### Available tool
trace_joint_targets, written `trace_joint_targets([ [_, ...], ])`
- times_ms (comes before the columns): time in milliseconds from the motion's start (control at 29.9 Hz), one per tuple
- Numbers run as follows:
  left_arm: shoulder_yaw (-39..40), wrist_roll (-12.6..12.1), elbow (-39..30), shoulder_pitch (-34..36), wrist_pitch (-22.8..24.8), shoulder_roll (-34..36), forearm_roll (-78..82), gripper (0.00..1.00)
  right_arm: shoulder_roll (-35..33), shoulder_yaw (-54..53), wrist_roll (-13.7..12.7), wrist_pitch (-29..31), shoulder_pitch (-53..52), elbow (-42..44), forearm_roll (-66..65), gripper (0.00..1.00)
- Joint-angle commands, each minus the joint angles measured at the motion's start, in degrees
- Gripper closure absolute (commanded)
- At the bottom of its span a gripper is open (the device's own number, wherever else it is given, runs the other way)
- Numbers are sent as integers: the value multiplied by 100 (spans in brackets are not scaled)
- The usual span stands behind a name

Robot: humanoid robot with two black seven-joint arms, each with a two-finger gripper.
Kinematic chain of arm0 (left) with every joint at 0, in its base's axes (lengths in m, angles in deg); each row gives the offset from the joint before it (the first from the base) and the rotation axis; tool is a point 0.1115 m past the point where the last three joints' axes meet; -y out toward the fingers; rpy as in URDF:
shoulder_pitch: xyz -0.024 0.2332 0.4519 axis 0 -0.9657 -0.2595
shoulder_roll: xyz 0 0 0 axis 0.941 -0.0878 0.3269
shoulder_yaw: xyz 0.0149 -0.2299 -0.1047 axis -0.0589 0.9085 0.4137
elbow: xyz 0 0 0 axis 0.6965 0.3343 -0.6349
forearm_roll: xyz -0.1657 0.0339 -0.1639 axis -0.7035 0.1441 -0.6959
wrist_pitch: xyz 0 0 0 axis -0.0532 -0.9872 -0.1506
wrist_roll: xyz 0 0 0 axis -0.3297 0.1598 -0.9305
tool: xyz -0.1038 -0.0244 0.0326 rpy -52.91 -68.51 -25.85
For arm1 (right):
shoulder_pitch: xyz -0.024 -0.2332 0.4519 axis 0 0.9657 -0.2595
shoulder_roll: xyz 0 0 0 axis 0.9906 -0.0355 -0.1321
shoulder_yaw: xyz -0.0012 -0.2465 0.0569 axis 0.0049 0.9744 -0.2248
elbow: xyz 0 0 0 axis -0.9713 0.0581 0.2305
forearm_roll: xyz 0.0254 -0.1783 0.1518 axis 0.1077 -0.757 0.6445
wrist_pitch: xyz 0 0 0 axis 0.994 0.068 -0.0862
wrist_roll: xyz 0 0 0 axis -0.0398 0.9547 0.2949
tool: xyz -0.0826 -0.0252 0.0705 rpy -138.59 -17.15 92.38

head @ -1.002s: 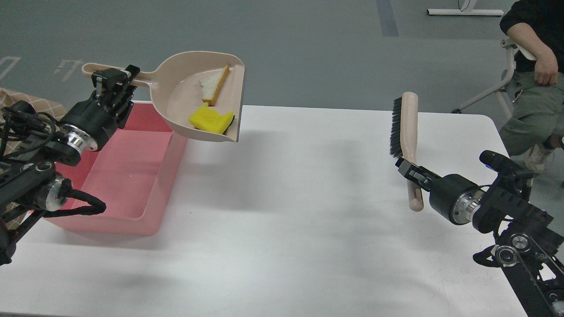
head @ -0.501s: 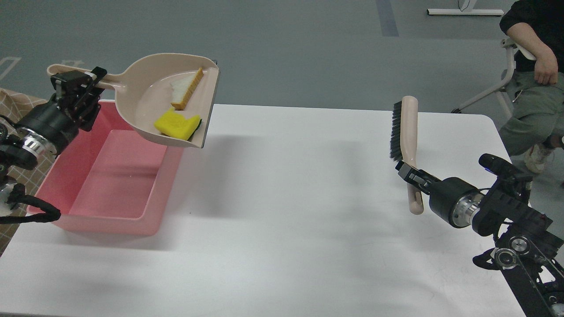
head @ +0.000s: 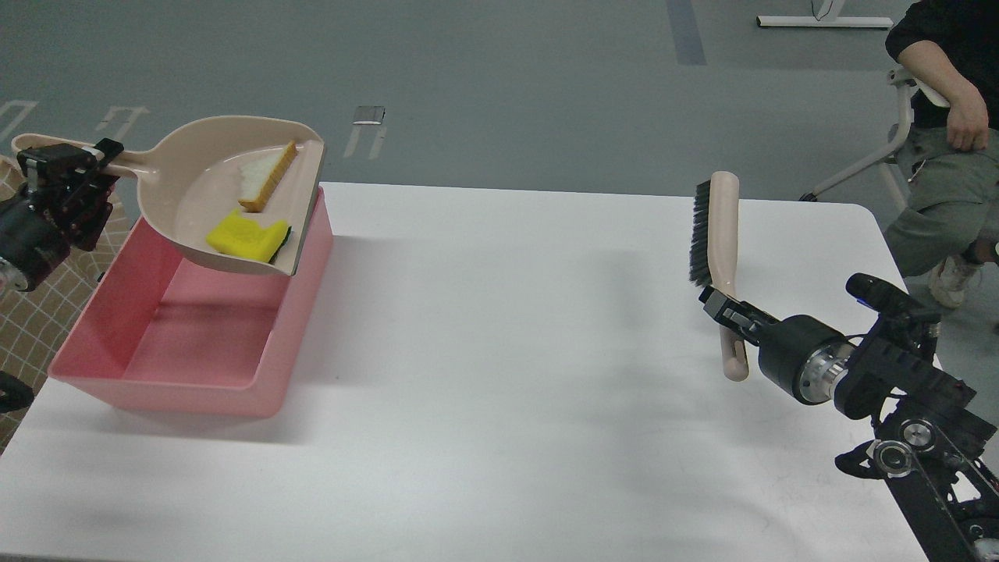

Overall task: Sweep and dump garbage into bin
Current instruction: 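Tilt the dustpan with the left gripper to pour into the bin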

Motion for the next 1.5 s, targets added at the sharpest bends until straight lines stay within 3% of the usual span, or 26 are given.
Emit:
trace_joint_targets([
  [0, -27, 0, 286, -2, 135, 11, 20, 99, -8, 0, 0, 0, 0, 0, 0, 91],
  [234, -62, 0, 761, -2, 328, 186, 125, 99, -8, 0, 0, 0, 0, 0, 9, 91],
  [635, -53, 0, 832, 7, 513, 643, 196, 99, -8, -9, 0, 0, 0, 0, 27, 91],
  [1035, -53, 0, 832, 16, 407, 845, 714, 100, 1, -9, 9, 0, 8, 0, 27, 91],
  [1236, -18, 0, 832, 104, 21, 977, 1250, 100, 10, -17, 0, 0, 35, -9, 27, 91],
  [1470, 43, 0, 727, 121, 55, 1205, 1251, 100, 89, -17, 0, 0, 52, 35, 18, 91],
])
